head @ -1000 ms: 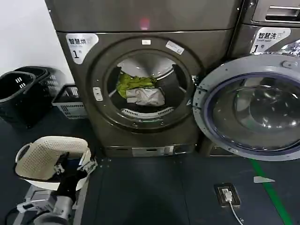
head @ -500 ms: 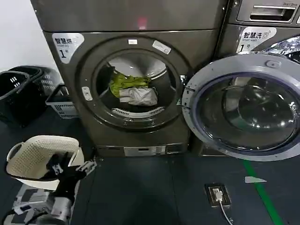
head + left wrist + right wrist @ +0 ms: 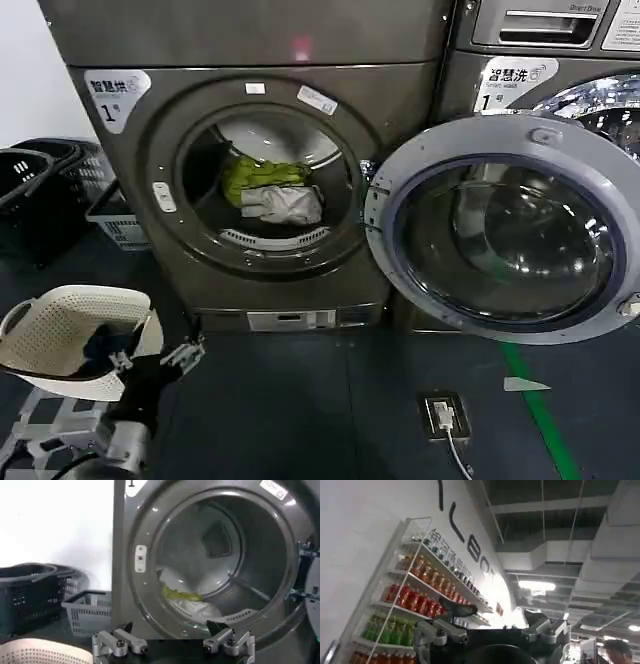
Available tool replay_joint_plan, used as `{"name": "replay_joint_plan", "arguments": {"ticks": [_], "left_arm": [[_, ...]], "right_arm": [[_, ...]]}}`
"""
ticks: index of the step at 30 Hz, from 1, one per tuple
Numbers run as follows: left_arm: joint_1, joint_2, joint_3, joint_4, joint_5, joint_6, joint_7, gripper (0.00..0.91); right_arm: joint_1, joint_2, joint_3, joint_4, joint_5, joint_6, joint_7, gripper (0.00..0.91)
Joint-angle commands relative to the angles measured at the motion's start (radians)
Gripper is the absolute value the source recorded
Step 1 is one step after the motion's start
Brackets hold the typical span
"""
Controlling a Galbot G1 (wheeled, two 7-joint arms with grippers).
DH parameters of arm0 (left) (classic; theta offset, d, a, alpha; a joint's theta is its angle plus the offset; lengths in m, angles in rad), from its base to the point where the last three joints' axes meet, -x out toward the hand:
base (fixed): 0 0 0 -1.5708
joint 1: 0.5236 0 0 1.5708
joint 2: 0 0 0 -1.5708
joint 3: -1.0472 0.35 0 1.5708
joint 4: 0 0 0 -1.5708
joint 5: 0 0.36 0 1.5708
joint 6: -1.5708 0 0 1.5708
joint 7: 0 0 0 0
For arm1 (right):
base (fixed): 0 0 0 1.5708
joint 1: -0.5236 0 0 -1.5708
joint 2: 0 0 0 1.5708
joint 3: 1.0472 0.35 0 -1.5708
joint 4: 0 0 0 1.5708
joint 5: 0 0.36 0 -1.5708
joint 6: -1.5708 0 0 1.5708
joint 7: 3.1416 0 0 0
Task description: Grasp the clothes from the dryer.
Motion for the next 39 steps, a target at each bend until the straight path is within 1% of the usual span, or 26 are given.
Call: {"name": "replay_joint_plan", "arguments": {"ticks": [1, 11, 17, 21, 25, 30, 39], "left_arm": [[-0.002, -0.002, -0.001, 0.001, 0.001, -0.002, 0.001, 0.907], [-0.007, -0.006, -0.001, 0.0, 0.0, -0.002, 0.003, 0.907], [-0.007, -0.006, -0.002, -0.003, 0.0, -0.004, 0.003, 0.907], [-0.007, -0.006, -0.001, -0.003, 0.001, -0.005, 0.005, 0.907], [-0.009, 0.002, -0.001, -0.002, 0.005, -0.008, 0.011, 0.907], [-0.007, 0.01, 0.0, -0.004, 0.021, -0.039, 0.041, 0.907], [-0.007, 0.015, 0.005, -0.005, 0.028, -0.043, 0.047, 0.907]], "right_arm": [[0.0, 0.0, 0.0, 0.0, 0.003, 0.021, -0.003, 0.907], [0.0, 0.007, 0.002, -0.002, 0.011, 0.052, -0.011, 0.907], [-0.001, 0.009, 0.004, -0.003, 0.014, 0.058, -0.022, 0.907], [-0.001, 0.013, 0.001, -0.003, 0.018, 0.079, -0.028, 0.907], [-0.001, 0.014, -0.001, -0.002, 0.018, 0.084, -0.031, 0.907], [0.0, 0.013, -0.002, 0.001, 0.018, 0.087, -0.032, 0.907], [-0.007, 0.015, 0.003, 0.007, 0.022, 0.089, -0.033, 0.907]]}}
